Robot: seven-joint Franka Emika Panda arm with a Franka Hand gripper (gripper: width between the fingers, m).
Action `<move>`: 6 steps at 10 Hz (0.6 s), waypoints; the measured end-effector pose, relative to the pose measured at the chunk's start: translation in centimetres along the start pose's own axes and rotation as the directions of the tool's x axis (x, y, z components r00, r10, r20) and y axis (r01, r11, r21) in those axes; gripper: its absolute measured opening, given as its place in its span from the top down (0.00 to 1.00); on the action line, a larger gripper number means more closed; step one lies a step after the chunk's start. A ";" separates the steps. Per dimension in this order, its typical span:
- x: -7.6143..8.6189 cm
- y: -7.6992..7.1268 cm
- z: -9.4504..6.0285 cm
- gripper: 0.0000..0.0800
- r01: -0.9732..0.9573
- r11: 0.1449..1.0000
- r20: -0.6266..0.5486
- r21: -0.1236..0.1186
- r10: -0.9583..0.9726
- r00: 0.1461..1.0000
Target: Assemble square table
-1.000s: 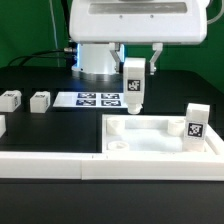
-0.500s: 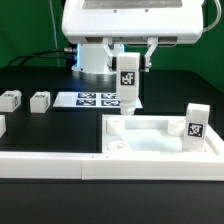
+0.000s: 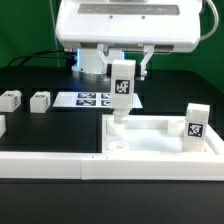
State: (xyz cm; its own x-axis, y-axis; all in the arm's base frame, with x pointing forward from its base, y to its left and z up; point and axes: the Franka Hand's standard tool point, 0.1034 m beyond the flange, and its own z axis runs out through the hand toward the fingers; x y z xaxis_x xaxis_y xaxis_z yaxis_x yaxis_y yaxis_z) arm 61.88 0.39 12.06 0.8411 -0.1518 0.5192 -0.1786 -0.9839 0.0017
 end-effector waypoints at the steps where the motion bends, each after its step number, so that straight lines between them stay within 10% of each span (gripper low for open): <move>1: -0.6 -0.3 0.5 0.64 0.009 1.000 0.010 -0.001 -0.009 1.000; 6: -1.4 0.4 1.0 0.64 0.023 1.000 0.024 -0.012 -0.023 0.999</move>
Offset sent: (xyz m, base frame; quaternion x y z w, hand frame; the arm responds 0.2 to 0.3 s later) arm -0.0067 0.0023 -0.0089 0.0200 -0.0029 0.0115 0.9997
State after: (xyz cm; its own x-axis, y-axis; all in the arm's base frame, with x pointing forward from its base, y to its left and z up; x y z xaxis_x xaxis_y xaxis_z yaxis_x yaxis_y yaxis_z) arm 61.17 0.09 10.47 0.8570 -0.1312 0.4983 -0.1649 -0.9860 0.0238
